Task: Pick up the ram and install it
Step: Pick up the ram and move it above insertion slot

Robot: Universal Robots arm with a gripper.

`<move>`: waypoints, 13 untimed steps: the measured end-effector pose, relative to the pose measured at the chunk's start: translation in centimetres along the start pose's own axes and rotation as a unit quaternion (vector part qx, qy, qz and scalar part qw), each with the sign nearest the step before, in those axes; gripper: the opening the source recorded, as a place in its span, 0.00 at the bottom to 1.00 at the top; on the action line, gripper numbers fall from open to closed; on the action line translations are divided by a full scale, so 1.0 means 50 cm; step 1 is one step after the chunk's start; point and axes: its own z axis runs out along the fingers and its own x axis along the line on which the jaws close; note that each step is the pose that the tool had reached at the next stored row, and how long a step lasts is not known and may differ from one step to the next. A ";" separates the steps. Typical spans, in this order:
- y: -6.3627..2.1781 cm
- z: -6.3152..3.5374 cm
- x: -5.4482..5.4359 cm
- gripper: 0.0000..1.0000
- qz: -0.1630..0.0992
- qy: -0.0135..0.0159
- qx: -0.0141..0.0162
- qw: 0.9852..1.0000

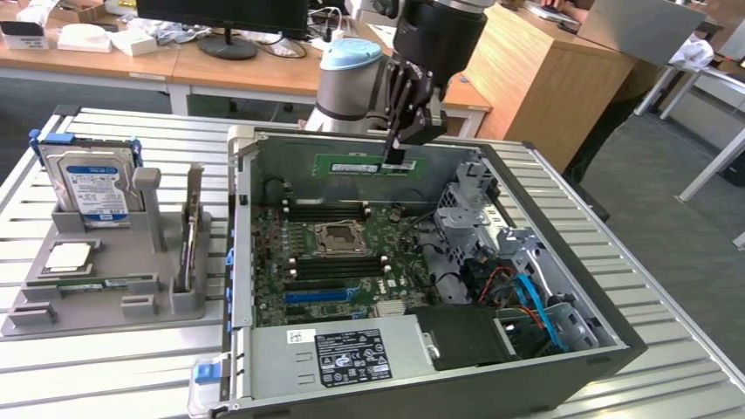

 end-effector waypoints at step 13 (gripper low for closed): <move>0.000 0.004 -0.023 0.11 0.002 0.000 0.000 1.000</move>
